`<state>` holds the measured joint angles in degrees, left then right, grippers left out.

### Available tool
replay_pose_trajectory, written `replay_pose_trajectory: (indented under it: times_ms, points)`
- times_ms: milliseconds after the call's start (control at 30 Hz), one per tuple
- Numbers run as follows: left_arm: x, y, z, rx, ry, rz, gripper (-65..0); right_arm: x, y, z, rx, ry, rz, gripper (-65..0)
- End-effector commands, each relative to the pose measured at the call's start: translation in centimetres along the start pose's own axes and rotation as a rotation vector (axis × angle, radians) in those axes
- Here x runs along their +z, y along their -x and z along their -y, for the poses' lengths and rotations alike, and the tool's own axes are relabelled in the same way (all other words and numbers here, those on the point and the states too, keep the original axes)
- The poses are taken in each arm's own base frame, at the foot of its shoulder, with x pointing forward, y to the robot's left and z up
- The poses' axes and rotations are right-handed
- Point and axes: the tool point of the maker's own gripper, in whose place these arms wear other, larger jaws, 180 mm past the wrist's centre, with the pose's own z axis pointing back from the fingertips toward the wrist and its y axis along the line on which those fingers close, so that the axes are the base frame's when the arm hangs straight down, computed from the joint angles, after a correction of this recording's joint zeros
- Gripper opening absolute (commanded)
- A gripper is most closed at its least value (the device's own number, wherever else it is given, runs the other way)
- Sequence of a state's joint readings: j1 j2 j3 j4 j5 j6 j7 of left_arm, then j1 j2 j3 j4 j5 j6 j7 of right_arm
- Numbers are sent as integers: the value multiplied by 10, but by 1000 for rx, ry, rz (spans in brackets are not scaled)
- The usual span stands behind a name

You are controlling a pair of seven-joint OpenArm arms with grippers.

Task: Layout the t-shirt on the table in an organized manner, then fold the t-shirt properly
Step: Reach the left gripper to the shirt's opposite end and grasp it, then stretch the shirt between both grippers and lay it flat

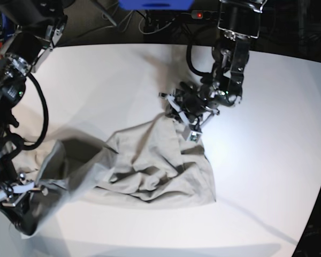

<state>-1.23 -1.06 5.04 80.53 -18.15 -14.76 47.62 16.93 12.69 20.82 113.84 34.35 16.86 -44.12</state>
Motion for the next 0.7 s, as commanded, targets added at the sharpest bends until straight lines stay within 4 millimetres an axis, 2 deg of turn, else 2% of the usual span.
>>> replay_pose_trajectory:
  times_ms: [0, 67, 167, 233, 333, 433, 533, 600, 667]
  points:
    - [3, -18, -2, -15, 0, 45, -596, 0, -19, -2, 17, -13, 64, -650]
    - [6, -20, -6, -22, -6, 50, -650, -1, -16, 0, 11, -11, 55, -650]
    - [11, -25, -12, -36, -19, 64, -646, 0, -18, 4, 30, -5, 52, -650]
    - [19, -37, -13, -57, -24, 98, -648, 0, -17, 4, 30, -4, 49, -650]
    - [54, -78, -13, -43, -26, 250, -648, 0, -17, 6, 32, -2, 46, -650]
    - [88, -110, -16, 33, 15, 391, -648, 2, -19, 13, 27, 20, 56, -650]
    - [104, -115, -46, 175, 23, 456, -648, 3, -19, 14, 28, 22, 54, -650]
    - [106, -115, -66, 259, 24, 480, -648, 4, -15, 15, 28, 23, 42, -650]
    - [106, -123, -77, 310, 37, 502, -648, 5, -10, 15, 26, 25, 32, -650]
